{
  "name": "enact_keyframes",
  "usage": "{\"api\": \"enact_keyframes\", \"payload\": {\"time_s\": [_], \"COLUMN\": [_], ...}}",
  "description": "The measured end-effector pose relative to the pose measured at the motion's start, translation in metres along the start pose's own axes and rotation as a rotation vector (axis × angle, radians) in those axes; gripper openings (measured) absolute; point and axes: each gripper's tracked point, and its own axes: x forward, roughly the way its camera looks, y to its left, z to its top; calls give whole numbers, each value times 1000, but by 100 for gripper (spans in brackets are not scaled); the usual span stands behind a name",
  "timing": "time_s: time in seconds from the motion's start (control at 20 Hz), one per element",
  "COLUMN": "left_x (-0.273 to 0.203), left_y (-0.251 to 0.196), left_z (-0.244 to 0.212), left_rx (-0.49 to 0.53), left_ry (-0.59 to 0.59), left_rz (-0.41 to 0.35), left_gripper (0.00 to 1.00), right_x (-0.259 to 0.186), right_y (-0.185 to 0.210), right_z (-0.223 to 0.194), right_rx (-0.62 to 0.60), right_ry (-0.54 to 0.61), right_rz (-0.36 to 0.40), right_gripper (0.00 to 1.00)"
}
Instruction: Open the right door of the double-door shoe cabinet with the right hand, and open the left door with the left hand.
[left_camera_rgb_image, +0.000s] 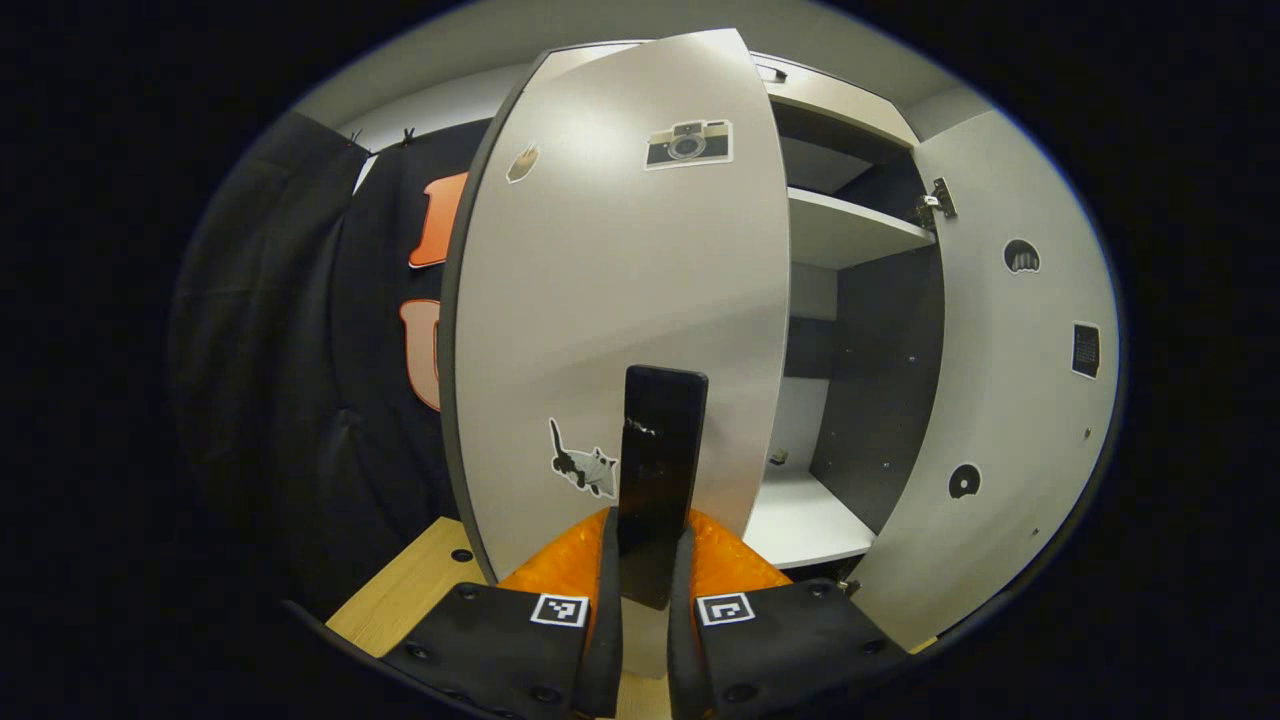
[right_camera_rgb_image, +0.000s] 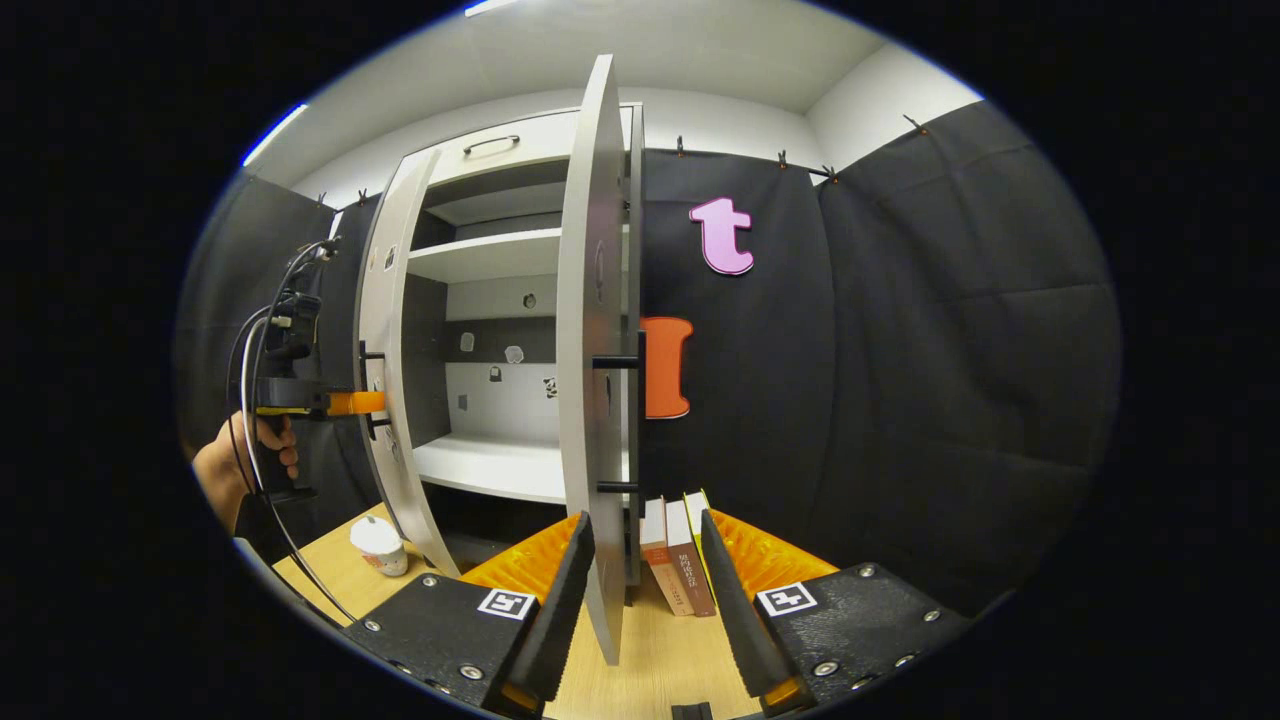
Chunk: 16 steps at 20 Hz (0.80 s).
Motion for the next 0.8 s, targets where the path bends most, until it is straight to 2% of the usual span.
{"api": "enact_keyframes", "payload": {"time_s": [0.05, 0.1, 0.2, 0.25, 0.3, 0.35, 0.4, 0.45, 0.5, 0.55, 0.8], "left_x": [-6, -9, -14, -16, -18, -22, -25, -29, -33, -36, -45], "left_y": [4, 5, 11, 14, 17, 20, 23, 26, 31, 35, 49], "left_z": [1, -1, -2, -2, -3, -2, -1, -1, -2, -1, 1], "left_rx": [-7, -13, -25, -25, -28, -23, -27, -26, -27, -24, -5], "left_ry": [-6, -9, -14, -15, -16, -16, -17, -17, -18, -17, -25], "left_rz": [9, 16, 20, 26, 35, 41, 48, 53, 59, 64, 82], "left_gripper": [26, 18, 18, 18, 18, 18, 18, 18, 18, 18, 18], "right_x": [0, -1, -3, -2, -1, -1, -1, 0, 1, 1, 11], "right_y": [2, 5, 14, 16, 18, 20, 24, 29, 31, 34, 54], "right_z": [-1, 0, 2, 2, 1, 1, 0, 0, -1, -1, 1], "right_rx": [2, 7, 12, 9, 5, 3, 2, 2, 2, 3, 5], "right_ry": [2, 2, -3, -4, -3, -4, -4, -3, -1, -2, 0], "right_rz": [8, 23, 54, 63, 70, 79, 90, 104, 113, 124, 169], "right_gripper": [66, 66, 66, 62, 66, 62, 66, 66, 62, 66, 66]}}
